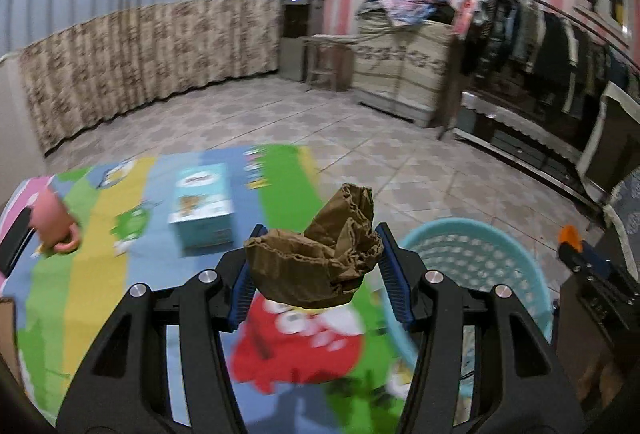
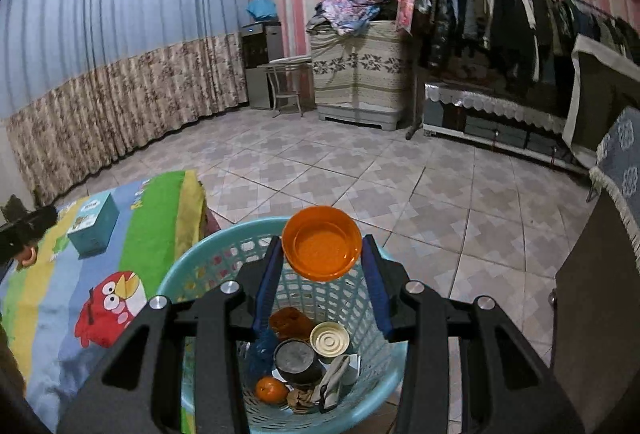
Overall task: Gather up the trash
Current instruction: 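Carry the brown paper and orange cup with both grippers over the basket, then open the left gripper to drop the paper while the right holds the cup above the basket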
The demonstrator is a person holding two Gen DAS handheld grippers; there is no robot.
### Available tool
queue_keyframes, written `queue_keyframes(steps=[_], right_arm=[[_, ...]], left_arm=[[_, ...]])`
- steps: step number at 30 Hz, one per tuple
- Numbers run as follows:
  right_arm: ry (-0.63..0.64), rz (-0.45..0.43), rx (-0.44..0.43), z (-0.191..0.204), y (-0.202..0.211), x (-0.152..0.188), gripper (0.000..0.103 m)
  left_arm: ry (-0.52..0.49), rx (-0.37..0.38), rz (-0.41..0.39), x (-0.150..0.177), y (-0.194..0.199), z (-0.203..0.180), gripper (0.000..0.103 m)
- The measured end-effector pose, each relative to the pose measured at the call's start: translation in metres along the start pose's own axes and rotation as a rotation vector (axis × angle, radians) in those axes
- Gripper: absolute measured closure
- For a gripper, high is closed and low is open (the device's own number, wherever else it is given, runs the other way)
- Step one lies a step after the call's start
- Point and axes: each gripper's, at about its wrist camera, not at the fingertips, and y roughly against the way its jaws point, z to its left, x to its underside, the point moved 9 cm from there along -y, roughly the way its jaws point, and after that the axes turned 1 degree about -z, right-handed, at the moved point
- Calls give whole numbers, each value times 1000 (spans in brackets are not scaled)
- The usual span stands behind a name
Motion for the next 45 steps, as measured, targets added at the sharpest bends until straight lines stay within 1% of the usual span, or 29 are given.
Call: queue_keyframes(steps=[4, 9, 10, 13, 16, 21, 27, 30, 33, 35, 37, 39, 45], right_arm=[[-29, 7, 9, -14, -5, 4, 63], [-73, 6, 15, -29, -9, 5, 63], [-78, 6, 17, -31, -10, 6, 63], [-83, 8, 23, -34, -10, 10, 63], [-86, 7, 37, -38, -10, 11, 63], [-105, 15, 40, -43, -12, 16, 63], [-90, 30, 29, -33, -16, 19, 63], [-74, 37, 25, -26, -17, 21, 63], [-63, 46, 21, -21, -19, 24, 63], [-59, 55, 21, -20, -22, 26, 63], [-59, 64, 22, -20, -24, 28, 63], [-60, 69, 21, -19, -25, 30, 63], [-56, 85, 3, -6, -33, 35, 63]], left_arm=[[-37, 22, -5, -2, -8, -35, 49], [-77, 41, -7, -3, -20, -70, 49], [-79, 46, -4, -1, -22, -72, 49], [-86, 77, 32, 17, -35, -80, 49], [-109, 76, 91, 34, -51, -81, 49], [-145, 83, 134, 53, -65, -85, 49], [-199, 102, 123, 59, -66, -93, 48], [-185, 146, 137, 61, -72, -98, 48], [-190, 160, 151, 64, -77, -101, 47], [-198, 163, 146, 63, -75, -102, 41], [-199, 155, 130, 59, -72, -100, 28], [-200, 146, 119, 56, -70, -97, 20], [-154, 111, 104, 45, -64, -74, 8]])
